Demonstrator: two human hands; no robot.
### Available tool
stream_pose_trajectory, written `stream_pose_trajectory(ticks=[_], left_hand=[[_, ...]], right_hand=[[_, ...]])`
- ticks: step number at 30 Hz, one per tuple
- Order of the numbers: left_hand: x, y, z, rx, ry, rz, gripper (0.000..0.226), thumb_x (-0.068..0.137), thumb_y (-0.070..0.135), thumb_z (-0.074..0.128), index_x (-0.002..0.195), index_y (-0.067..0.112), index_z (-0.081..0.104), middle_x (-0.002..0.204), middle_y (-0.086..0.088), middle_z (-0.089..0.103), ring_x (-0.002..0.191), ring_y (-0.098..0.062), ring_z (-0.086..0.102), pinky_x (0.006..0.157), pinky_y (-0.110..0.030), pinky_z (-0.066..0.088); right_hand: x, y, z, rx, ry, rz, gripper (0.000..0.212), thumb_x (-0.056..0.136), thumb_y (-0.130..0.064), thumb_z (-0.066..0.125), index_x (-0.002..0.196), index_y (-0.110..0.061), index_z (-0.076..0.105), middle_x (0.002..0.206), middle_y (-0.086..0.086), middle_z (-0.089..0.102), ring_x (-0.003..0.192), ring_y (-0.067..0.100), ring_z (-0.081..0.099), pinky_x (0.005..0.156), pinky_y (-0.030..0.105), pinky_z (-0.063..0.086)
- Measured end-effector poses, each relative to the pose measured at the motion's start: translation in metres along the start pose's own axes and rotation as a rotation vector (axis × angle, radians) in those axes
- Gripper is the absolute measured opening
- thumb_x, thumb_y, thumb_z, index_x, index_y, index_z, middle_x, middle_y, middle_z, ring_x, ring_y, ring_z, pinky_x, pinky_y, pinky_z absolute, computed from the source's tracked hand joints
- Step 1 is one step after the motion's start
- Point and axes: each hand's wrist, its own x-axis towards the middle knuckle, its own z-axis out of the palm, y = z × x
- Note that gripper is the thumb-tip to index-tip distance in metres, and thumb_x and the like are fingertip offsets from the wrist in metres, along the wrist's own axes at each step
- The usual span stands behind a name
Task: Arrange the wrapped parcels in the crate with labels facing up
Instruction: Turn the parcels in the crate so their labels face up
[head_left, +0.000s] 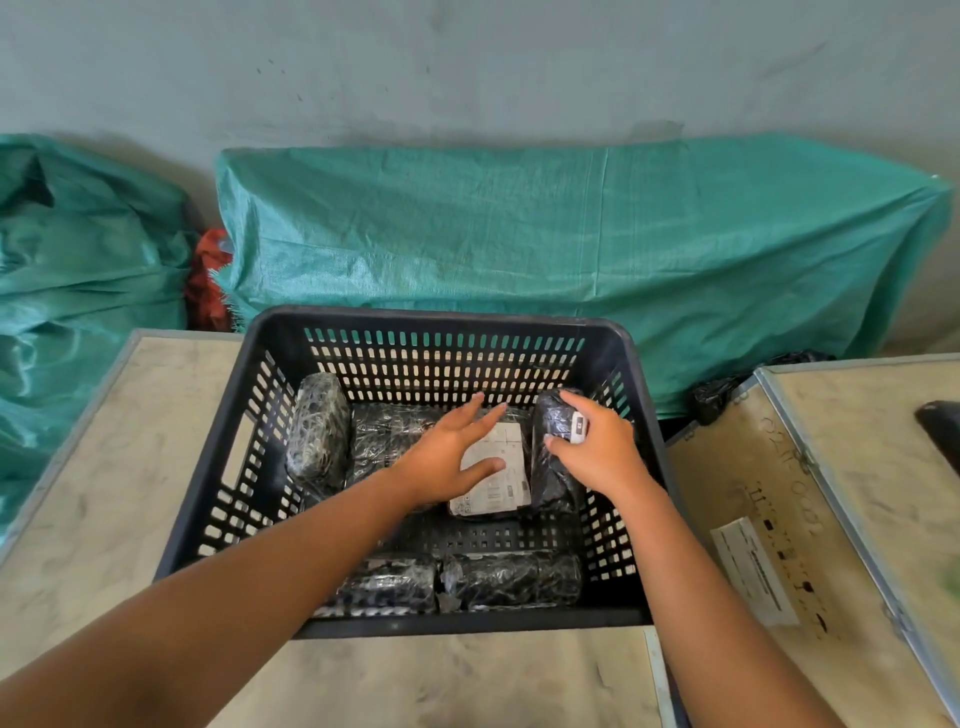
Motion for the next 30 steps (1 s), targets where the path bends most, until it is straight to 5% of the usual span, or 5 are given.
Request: stream_pose_trajectory(ticks=[3, 7, 14, 20, 30], left_hand=[[-0.001, 0.025, -0.02, -0.128, 0.08, 0.155, 0.082, 0.091, 0.065, 0.058, 0.159, 0.039, 0.02, 0.168, 0.006, 0.014, 0.151, -0.011, 0.02, 0.12, -0.035, 0.025], [-0.009, 0.05, -0.026, -0.259, 0.117, 0.259, 0.107, 0.077, 0.06, 0.078, 0.159, 0.031, 0.017, 0.166, 0.01, 0.02, 0.149, -0.001, 0.022, 0.116, -0.017, 0.019], [-0.016, 0.065, -0.023, -0.219, 0.494, 0.328, 0.098, 0.085, 0.015, 0.08, 0.158, 0.009, 0.016, 0.163, -0.016, 0.023, 0.152, -0.024, 0.022, 0.121, -0.041, 0.027], [-0.014, 0.054, -0.046, -0.219, 0.632, 0.392, 0.09, 0.087, 0.005, 0.07, 0.159, 0.023, 0.019, 0.15, -0.021, 0.038, 0.141, -0.024, 0.04, 0.111, -0.038, 0.043], [-0.009, 0.03, -0.065, -0.786, 0.521, -0.012, 0.078, 0.096, 0.0, 0.054, 0.151, 0.051, 0.033, 0.142, 0.028, 0.052, 0.05, -0.005, 0.054, 0.043, -0.021, 0.05]], right_hand=[[0.0, -0.009, -0.019, 0.067, 0.06, -0.022, 0.072, 0.078, -0.026, 0.084, 0.145, -0.025, 0.056, 0.127, 0.0, 0.068, 0.086, 0.003, 0.068, 0.069, 0.01, 0.055], [0.006, -0.03, -0.042, 0.301, 0.102, 0.036, 0.075, 0.077, -0.028, 0.085, 0.145, -0.025, 0.055, 0.129, 0.001, 0.067, 0.101, 0.017, 0.071, 0.084, 0.041, 0.062], [0.004, -0.06, -0.044, 0.663, 0.021, 0.086, 0.025, 0.085, -0.022, 0.08, 0.108, -0.029, 0.073, 0.093, -0.002, 0.08, 0.078, 0.016, 0.078, 0.065, 0.044, 0.065], [0.005, -0.056, -0.038, 0.75, -0.008, 0.107, 0.076, 0.089, -0.046, 0.073, 0.154, -0.034, 0.034, 0.114, 0.001, 0.071, 0.079, 0.021, 0.079, 0.059, 0.039, 0.063], [0.011, -0.009, -0.007, 0.479, -0.306, -0.148, 0.105, 0.075, -0.032, 0.087, 0.159, -0.037, 0.024, 0.157, -0.018, 0.034, 0.147, 0.007, 0.03, 0.119, 0.039, 0.033]])
